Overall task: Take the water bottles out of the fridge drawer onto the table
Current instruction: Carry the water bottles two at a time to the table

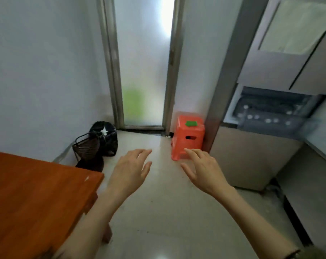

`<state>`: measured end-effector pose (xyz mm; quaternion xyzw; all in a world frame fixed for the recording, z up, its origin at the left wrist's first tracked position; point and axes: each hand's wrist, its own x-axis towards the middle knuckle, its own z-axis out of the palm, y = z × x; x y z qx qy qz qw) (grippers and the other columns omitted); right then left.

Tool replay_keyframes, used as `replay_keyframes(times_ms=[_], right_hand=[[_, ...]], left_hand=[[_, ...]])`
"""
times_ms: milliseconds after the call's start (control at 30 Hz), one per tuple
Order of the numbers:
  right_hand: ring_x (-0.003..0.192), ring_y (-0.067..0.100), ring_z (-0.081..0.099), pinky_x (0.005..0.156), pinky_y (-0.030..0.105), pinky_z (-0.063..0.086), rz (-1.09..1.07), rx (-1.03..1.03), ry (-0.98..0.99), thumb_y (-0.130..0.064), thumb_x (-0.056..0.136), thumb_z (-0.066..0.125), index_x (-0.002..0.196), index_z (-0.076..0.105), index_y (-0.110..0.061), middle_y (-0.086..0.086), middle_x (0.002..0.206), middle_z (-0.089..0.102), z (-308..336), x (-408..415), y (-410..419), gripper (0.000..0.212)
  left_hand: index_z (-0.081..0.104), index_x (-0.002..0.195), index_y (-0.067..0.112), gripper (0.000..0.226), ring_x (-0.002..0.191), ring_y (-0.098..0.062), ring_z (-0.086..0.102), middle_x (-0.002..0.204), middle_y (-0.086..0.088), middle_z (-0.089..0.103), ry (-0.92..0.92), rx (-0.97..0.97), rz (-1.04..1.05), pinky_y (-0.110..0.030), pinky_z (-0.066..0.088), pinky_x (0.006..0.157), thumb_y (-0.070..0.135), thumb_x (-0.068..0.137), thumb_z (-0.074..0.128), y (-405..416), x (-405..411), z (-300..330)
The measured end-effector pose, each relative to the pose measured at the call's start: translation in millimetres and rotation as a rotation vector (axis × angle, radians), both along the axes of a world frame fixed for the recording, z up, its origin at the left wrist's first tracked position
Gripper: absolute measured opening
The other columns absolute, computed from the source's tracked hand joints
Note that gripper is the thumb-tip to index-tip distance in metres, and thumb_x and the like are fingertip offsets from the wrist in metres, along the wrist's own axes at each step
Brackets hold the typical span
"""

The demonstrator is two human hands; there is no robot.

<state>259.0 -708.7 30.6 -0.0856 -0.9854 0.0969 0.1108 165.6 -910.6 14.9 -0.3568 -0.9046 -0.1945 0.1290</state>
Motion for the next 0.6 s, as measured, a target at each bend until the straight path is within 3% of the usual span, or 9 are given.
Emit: replay_keyframes(times_ms=[133, 300, 600], right_hand=[[0.127, 0.019, 0.042, 0.103, 0.036, 0.035, -0.171, -0.012, 0.011, -0.044, 0.093, 0.043, 0.141, 0.035, -0.019, 0.001, 0.139, 0.045, -2.5, 37.0, 89.0, 0.054], [0.128, 0.018, 0.041, 0.105, 0.034, 0.033, -0.306, -0.013, 0.005, -0.042, 0.093, 0.042, 0.141, 0.035, -0.02, 0.0, 0.139, 0.044, -14.6, 43.7, 199.8, 0.053], [0.129, 0.017, 0.039, 0.106, 0.033, 0.031, -0.457, 0.006, -0.052, -0.042, 0.095, 0.039, 0.141, 0.033, -0.02, 0.0, 0.141, 0.041, -8.9, -13.3, 407.1, 0.052]], left_hand=[[0.061, 0.116, 0.015, 0.044, 0.095, -0.025, 0.064, 0.106, -0.005, 0.067, 0.054, -0.048, -0.161, -0.037, 0.053, 0.075, 0.036, 0.086, 0.038, 106.1, 5.5, 6.1], [0.06, 0.117, 0.016, 0.034, 0.093, -0.025, 0.064, 0.106, -0.005, 0.067, 0.063, -0.051, -0.304, -0.036, 0.053, 0.074, 0.023, 0.084, 0.062, 227.1, -13.5, -8.8], [0.046, 0.132, 0.02, 0.04, 0.115, -0.023, 0.053, 0.127, -0.002, 0.055, 0.01, -0.035, -0.435, -0.037, 0.043, 0.092, 0.03, 0.093, 0.046, 459.2, -98.8, -7.3]])
